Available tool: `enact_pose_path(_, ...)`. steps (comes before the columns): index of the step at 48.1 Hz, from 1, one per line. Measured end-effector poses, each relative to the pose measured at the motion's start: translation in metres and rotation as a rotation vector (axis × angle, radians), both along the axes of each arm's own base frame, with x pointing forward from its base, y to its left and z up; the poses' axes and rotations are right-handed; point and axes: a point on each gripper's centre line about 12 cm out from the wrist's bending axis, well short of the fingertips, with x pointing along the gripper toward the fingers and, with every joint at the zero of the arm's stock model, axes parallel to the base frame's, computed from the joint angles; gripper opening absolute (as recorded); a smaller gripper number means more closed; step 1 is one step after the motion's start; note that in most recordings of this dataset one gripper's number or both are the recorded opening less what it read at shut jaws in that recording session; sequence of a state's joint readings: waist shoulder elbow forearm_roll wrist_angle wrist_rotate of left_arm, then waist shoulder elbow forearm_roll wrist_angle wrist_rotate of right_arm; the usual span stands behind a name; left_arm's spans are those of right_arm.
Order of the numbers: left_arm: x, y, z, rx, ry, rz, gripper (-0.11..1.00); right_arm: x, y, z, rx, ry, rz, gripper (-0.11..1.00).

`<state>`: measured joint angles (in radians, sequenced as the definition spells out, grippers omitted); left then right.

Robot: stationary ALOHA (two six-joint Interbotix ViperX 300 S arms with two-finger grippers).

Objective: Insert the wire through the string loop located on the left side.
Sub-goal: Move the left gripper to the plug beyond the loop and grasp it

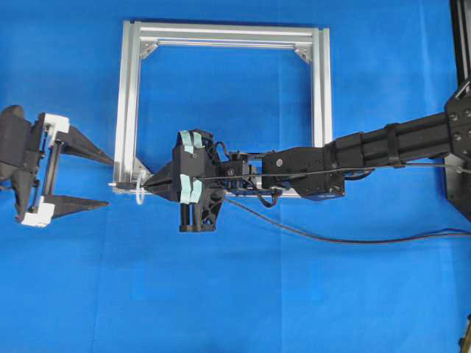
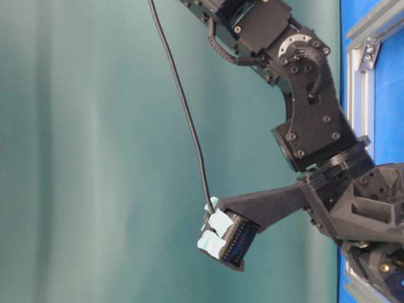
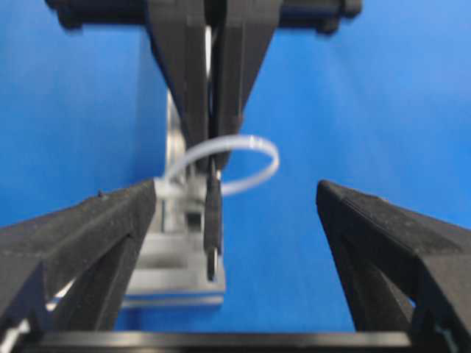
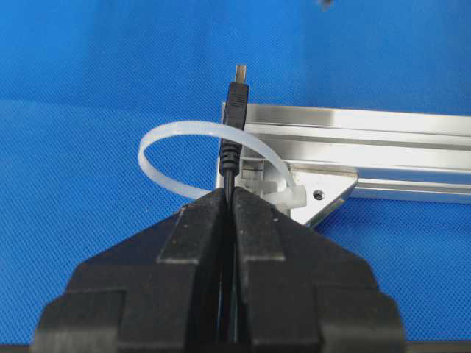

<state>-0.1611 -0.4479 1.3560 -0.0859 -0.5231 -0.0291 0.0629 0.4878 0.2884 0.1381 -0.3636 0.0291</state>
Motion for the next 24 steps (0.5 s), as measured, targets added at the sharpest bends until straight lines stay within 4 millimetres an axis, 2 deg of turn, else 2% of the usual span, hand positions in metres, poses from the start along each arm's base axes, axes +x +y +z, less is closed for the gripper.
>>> enact_pose_path(17, 0.023, -0.003, -0.043, 0.03, 0.166, 0.003, 0.89, 0.0, 0.0, 0.0, 0.0, 0.0, 0.0, -0.04)
enact_pose_path(24, 0.031, -0.004, -0.054, 0.037, 0.176, 0.004, 0.89, 0.0, 0.0, 0.0, 0.0, 0.0, 0.0, -0.04)
